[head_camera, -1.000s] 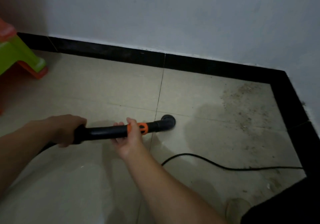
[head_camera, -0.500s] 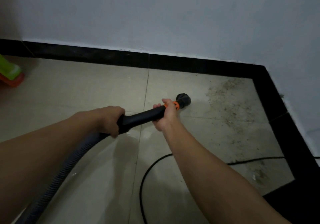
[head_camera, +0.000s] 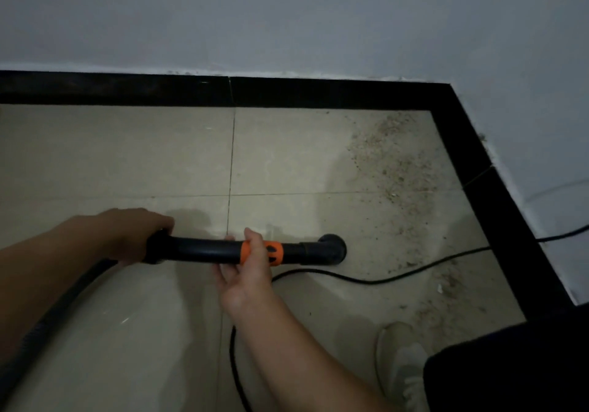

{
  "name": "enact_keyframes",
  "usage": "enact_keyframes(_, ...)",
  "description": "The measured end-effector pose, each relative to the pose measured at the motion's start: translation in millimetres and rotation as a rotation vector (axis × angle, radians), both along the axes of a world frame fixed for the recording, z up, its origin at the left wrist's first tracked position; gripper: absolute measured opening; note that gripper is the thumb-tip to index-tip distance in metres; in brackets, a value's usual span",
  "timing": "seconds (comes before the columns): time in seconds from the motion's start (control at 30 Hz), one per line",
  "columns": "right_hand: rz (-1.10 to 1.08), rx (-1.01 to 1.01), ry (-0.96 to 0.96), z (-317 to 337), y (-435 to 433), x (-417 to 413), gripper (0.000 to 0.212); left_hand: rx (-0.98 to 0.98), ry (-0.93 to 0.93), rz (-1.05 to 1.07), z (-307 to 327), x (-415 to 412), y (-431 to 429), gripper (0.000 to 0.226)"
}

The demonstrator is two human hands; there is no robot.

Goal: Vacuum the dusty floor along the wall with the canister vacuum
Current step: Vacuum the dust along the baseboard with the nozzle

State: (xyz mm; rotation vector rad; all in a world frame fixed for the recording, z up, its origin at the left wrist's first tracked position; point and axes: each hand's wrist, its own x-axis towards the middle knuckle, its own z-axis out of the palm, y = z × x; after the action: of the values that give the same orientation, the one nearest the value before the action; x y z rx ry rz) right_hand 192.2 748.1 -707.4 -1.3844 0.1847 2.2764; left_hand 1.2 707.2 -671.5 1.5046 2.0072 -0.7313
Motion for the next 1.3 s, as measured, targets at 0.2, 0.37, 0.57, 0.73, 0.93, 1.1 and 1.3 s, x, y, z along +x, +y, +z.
enact_keyframes(0.2,0.042,0.195,-0.061,12,87,7,0.034,-0.008,-0.077,0.049,8,33,45,0.043)
enact_keyframes(0.37,0.118,0.196,-0.012,7,85,-6,0.038,-0.042,-0.020,0.112,16,23,41,0.047)
enact_keyframes(0.57,-0.034,0.164,-0.029,-9,78,16,0.019,-0.032,-0.088,0.059,6,36,52,0.043)
enact_keyframes(0.73,-0.135,0.226,-0.045,-7,138,38,0.011,0.034,-0.218,0.009,2,64,92,0.052)
enact_keyframes(0.93,-0.116,0.304,-0.063,-13,203,50,0.018,0.142,-0.297,-0.009,-2,90,132,0.056)
enact_keyframes(1.1,-0.097,0.379,-0.052,-17,248,56,0.019,0.236,-0.358,-0.001,-10,104,161,0.056)
enact_keyframes(1.3,-0.008,0.458,-0.119,-19,306,49,0.019,0.331,-0.445,0.086,-18,111,202,0.060)
